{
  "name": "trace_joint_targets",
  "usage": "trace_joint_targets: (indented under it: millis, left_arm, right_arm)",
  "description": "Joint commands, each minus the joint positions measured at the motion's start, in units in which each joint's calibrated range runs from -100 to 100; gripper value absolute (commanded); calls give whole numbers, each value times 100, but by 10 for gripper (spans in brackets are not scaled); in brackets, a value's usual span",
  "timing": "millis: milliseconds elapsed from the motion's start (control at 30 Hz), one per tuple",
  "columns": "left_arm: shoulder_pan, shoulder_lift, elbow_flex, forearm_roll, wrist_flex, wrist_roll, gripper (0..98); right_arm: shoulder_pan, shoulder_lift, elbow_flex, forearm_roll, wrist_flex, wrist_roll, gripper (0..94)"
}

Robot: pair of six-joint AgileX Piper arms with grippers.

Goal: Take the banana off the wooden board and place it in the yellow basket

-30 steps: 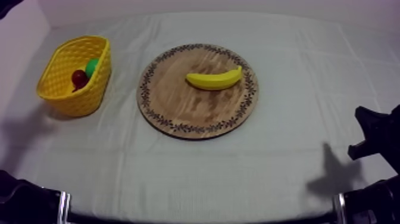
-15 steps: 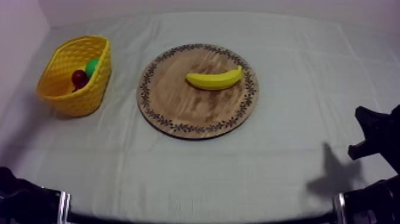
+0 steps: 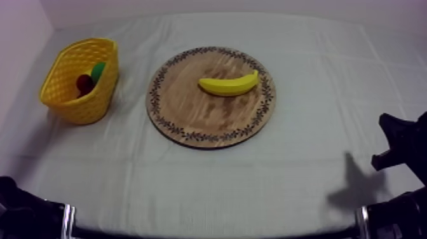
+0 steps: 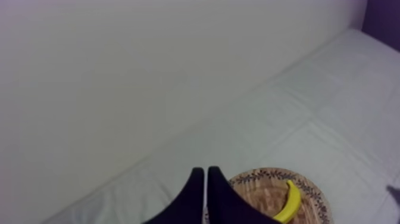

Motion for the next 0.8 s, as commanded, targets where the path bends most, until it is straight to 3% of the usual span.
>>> trace_joint_targets:
  millis: [0,500,767]
  left_arm:
    - [53,344,-34,-24,-5,1,0]
    - [546,1822,-108,-411,-49,22,0]
    - [758,2418,-106,-461,-46,-180,0]
  right_arm:
    - [0,0,-3,-2,2,-1,3]
    - [0,0,-3,-2,2,-1,3]
    - [0,0,-3,-2,2,-1,3]
